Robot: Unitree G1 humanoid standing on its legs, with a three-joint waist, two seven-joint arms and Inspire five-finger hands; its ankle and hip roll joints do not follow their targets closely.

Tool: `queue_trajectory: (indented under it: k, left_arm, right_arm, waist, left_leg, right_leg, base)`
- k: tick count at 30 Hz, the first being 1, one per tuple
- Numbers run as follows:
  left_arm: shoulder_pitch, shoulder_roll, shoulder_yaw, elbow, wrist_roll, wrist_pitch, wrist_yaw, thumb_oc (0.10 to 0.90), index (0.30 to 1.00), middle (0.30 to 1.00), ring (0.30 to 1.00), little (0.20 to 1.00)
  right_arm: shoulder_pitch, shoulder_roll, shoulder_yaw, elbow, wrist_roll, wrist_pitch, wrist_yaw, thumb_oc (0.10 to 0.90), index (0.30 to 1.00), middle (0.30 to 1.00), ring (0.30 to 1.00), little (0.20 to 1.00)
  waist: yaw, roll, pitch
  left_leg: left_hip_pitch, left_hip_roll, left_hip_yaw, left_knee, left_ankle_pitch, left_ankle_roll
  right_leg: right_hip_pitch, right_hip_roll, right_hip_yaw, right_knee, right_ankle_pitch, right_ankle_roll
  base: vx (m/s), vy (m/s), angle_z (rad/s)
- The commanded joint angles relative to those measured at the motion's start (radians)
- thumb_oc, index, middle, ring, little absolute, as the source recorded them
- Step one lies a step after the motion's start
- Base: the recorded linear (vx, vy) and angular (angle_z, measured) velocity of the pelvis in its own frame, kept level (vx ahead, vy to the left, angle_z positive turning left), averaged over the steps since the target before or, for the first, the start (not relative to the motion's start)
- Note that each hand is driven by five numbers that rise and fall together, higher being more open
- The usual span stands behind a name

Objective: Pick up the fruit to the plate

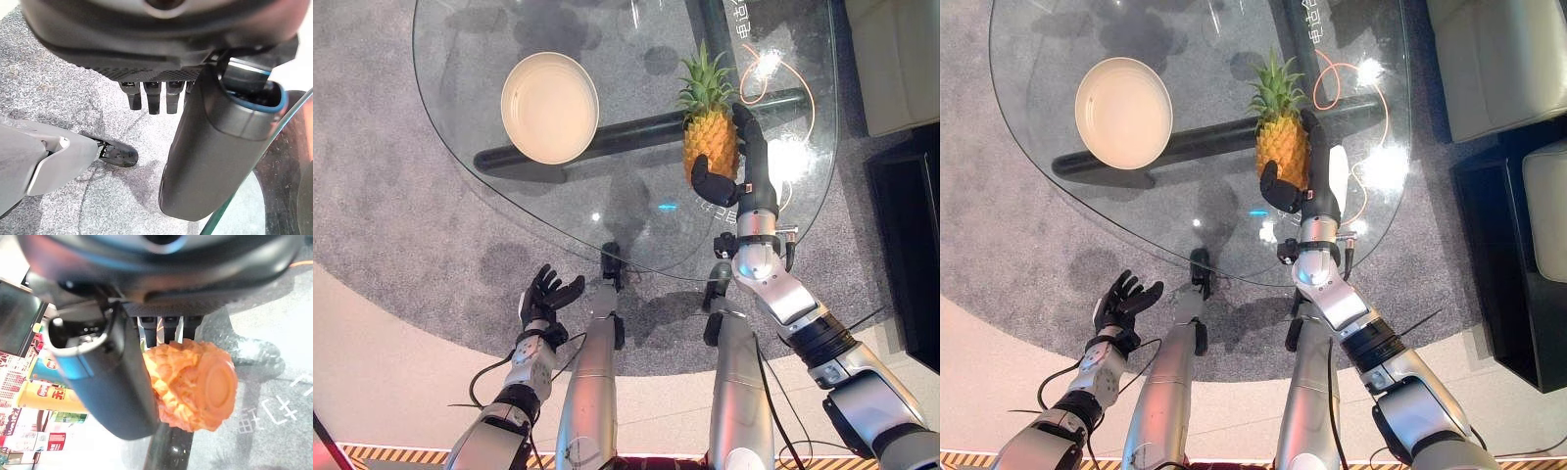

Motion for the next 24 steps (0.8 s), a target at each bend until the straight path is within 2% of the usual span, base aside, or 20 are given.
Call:
queue_trajectory:
  k: [1, 15, 24]
  left_arm:
    - [0.050, 0.032, -0.020, 0.022, 0.026, -0.022, 0.003, 0.800, 0.900, 0.900, 0.900, 0.900]
    - [0.058, 0.021, -0.031, 0.004, 0.017, -0.024, 0.018, 0.800, 0.900, 0.900, 0.900, 0.900]
    - [0.060, 0.019, -0.031, 0.008, 0.012, -0.028, 0.020, 0.800, 0.900, 0.900, 0.900, 0.900]
  right_arm:
    - [-0.029, 0.006, 0.018, -0.045, 0.015, -0.030, 0.011, 0.800, 0.900, 0.900, 0.900, 0.900]
    - [0.002, 0.004, 0.001, -0.168, -0.053, -0.109, -0.035, 0.800, 0.900, 0.900, 0.900, 0.900]
    - [0.017, 0.008, 0.000, -0.212, -0.076, -0.123, -0.036, 0.800, 0.900, 0.900, 0.900, 0.900]
  waist:
    - [0.018, 0.003, -0.016]
    - [0.005, 0.008, -0.016]
    - [0.001, 0.006, -0.016]
  left_leg:
    - [0.000, -0.063, 0.039, 0.078, -0.105, 0.034]
    - [-0.016, -0.065, 0.043, 0.086, -0.108, 0.037]
    - [-0.015, -0.063, 0.046, 0.086, -0.110, 0.036]
  right_leg:
    - [0.025, 0.052, -0.067, -0.153, 0.092, -0.014]
    - [0.002, 0.058, -0.054, -0.143, 0.092, -0.014]
    - [0.004, 0.056, -0.054, -0.146, 0.092, -0.011]
  base:
    - [0.00, 0.000, 0.00]
    - [0.00, 0.000, 0.00]
    - [0.00, 0.000, 0.00]
